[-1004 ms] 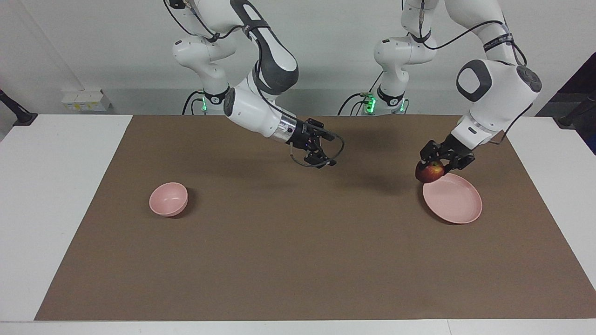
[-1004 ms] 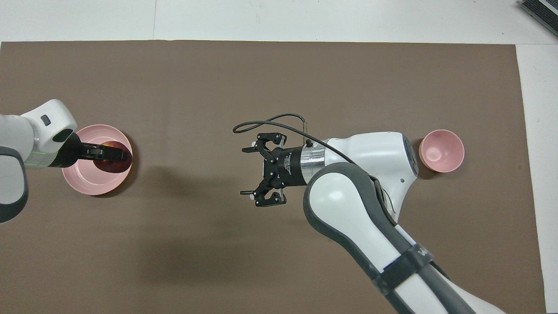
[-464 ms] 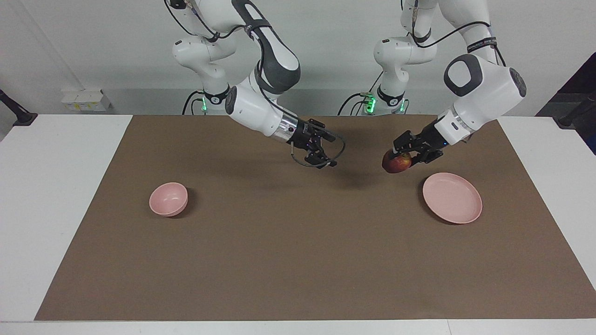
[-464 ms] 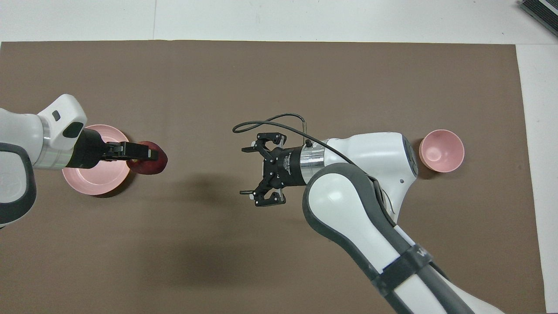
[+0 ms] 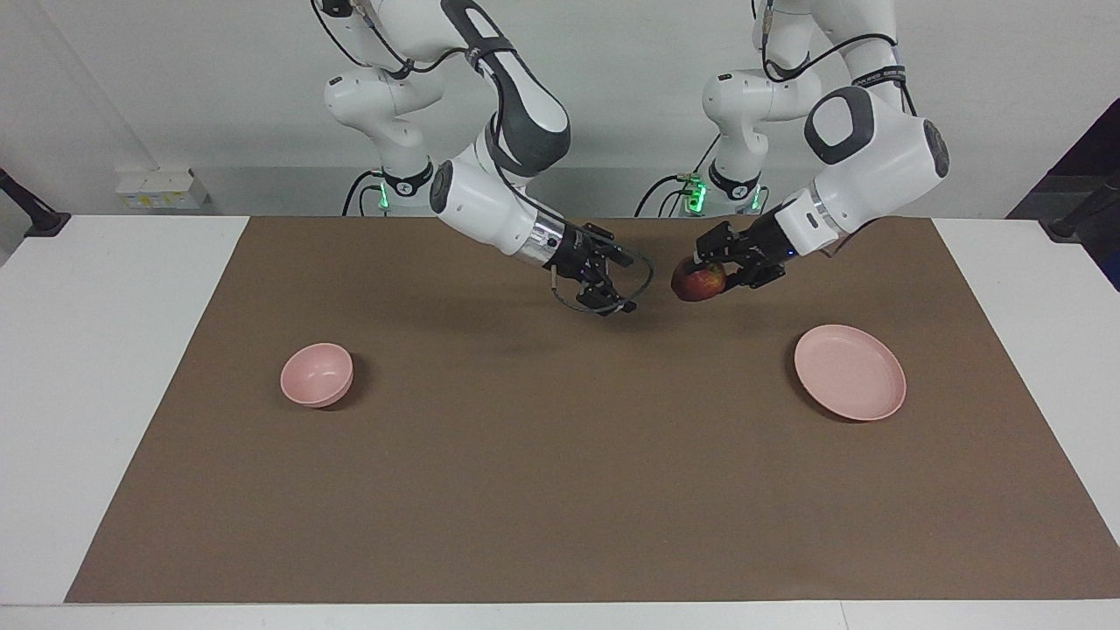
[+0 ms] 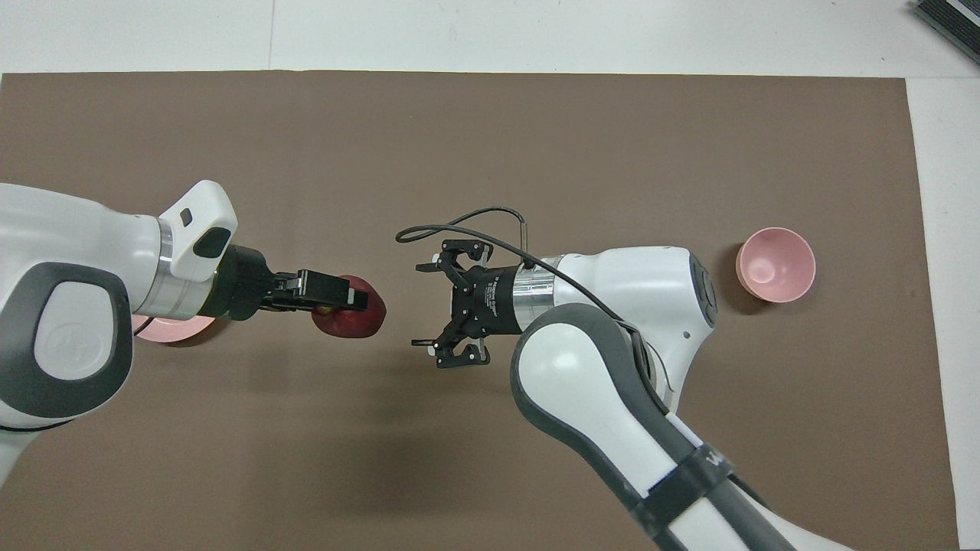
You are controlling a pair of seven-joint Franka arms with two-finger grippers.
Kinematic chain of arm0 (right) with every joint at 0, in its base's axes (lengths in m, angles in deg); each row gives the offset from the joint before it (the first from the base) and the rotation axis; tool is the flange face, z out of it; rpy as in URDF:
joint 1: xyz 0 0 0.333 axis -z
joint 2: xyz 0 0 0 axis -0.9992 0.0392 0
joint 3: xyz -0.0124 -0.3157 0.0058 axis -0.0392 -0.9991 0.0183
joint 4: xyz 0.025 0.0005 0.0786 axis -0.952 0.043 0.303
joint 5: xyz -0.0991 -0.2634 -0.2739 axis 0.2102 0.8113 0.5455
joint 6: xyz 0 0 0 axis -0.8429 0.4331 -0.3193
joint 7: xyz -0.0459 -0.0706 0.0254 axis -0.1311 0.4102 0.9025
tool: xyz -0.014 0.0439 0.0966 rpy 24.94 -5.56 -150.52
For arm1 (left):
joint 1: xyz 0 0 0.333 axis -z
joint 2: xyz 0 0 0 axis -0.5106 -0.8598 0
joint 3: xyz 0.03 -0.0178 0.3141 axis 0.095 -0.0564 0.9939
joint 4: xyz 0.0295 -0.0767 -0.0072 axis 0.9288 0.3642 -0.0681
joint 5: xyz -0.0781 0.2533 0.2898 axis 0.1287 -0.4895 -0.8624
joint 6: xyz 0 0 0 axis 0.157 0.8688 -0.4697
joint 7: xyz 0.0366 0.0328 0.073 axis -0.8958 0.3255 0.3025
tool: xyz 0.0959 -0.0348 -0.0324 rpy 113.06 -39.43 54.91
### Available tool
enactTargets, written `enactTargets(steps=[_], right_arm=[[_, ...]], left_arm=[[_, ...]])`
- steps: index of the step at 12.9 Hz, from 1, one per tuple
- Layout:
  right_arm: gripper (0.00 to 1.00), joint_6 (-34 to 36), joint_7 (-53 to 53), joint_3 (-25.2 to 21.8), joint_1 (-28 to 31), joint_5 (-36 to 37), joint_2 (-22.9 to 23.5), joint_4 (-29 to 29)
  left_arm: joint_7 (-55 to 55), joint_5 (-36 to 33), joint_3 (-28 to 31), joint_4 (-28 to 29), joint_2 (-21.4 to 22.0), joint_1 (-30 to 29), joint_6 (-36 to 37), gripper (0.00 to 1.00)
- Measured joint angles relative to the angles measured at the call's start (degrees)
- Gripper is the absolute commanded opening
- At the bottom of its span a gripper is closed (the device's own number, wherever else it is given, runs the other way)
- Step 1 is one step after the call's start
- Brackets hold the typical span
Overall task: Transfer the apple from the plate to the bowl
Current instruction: 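Lift the apple with the left gripper toward the right gripper, then close the right gripper on the apple held by the left gripper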
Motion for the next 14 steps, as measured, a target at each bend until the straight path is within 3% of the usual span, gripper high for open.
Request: enactTargets(steps=[5, 10, 11, 12, 13, 14], right_arm=[[1.00, -0.8, -3.7, 0.0, -1.1, -0.5, 0.0, 0.0], [1.00, -1.0, -9.2, 0.0, -1.2, -10.4, -0.1, 0.0], [0.87, -1.3, -10.2, 0.0, -1.2, -12.4, -0.1, 0.0], [0.14, -1.6, -10.9, 0.0, -1.2, -13.4, -0.1, 0.0], [0.00, -1.6, -11.0, 0.0, -1.3, -13.5, -0.2, 0.0], [0.00, -1.7, -11.0, 0.0, -1.3, -13.5, -0.3, 0.0]], left_arm=[[4.7, 0.7, -2.8, 0.0, 0.0, 1.8, -5.4, 0.00], [7.2, 0.7, -2.8, 0.0, 0.0, 2.5, -5.5, 0.00], [7.7, 0.7, -2.8, 0.0, 0.0, 2.9, -5.6, 0.00], [8.1, 0.7, -2.8, 0.0, 0.1, 3.0, -6.0, 0.00], [8.3, 0.7, -2.7, 0.0, 0.1, 3.0, -6.6, 0.00], [8.3, 0.7, -2.6, 0.0, 0.1, 3.0, -6.9, 0.00]])
